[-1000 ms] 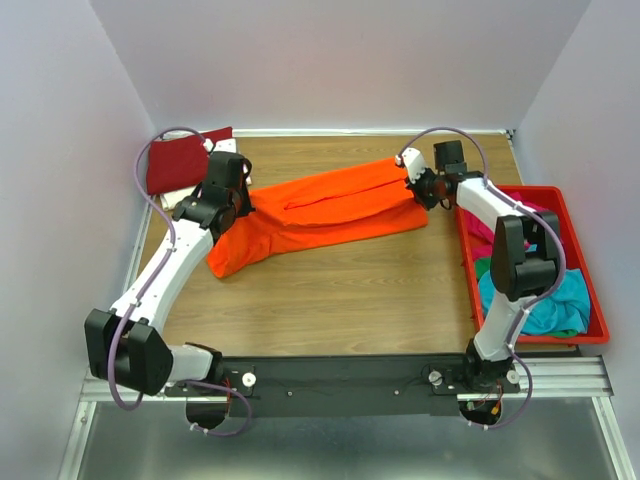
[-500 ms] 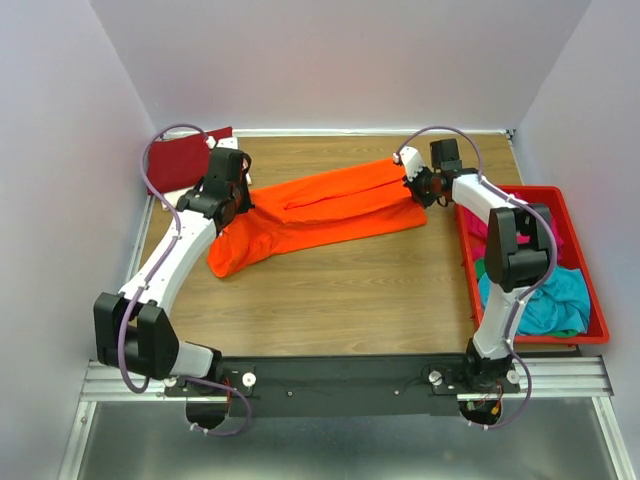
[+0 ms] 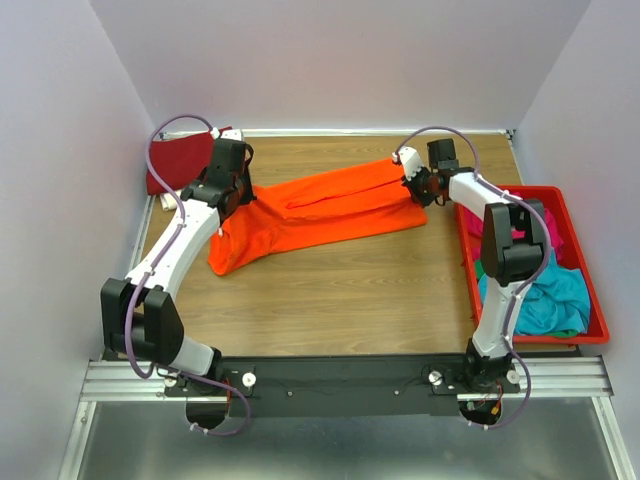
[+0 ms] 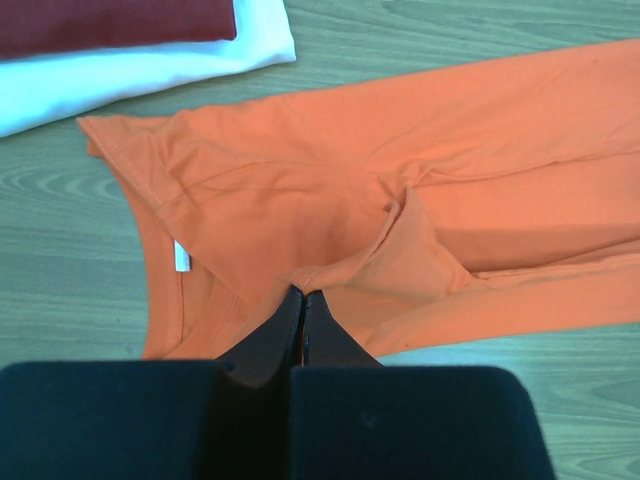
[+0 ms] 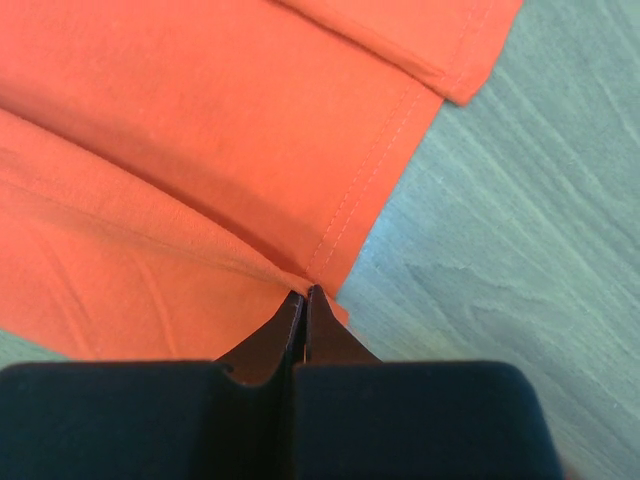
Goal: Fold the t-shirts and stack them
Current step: Fold the tshirt
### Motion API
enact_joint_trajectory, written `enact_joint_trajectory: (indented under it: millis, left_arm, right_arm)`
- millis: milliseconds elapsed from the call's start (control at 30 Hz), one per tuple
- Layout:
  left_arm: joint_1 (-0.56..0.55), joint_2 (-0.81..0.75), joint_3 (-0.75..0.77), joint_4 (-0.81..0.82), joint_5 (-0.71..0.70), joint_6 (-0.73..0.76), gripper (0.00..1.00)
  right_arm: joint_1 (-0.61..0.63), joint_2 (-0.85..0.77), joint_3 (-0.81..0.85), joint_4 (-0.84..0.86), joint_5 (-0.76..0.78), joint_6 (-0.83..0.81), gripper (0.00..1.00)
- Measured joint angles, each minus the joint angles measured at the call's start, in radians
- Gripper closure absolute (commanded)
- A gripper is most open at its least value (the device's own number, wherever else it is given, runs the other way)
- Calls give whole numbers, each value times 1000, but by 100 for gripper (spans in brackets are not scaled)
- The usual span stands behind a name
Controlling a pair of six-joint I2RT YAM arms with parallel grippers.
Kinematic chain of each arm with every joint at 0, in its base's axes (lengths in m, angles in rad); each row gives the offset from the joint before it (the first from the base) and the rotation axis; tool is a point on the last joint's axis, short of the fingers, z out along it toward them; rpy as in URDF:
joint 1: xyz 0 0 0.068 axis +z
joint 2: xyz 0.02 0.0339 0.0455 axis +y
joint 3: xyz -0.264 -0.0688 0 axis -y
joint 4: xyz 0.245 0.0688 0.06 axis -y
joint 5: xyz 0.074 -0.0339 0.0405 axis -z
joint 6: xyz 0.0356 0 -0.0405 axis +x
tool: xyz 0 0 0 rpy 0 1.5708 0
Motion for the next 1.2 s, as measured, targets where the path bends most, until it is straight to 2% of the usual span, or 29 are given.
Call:
enact_joint_trajectory:
  millis: [367,767,867,900,933,1033,1200]
  left_arm:
    - [22,32,2,2,4,15,100]
    - [28,46,2,3,8,27,100]
    - [29,51,3,2,8,31,100]
    - [29,52,5,2,10,32,100]
    - [29,52,6,2,11,32,100]
    - [29,57,20,2,14,36,100]
    - [29,69,32,2,16,40,100]
  right_arm:
    - [0,29,43,0,9,11,94]
    - [3,54,71,0,12,26,89]
    - [5,61,82,1,14,30,78]
    - [5,62,84,0,16,34,65]
    - [6,65,90,0,19,38,58]
    - [9,77,118,0,38,65,49]
    - [13,103,190,24,126,169,42]
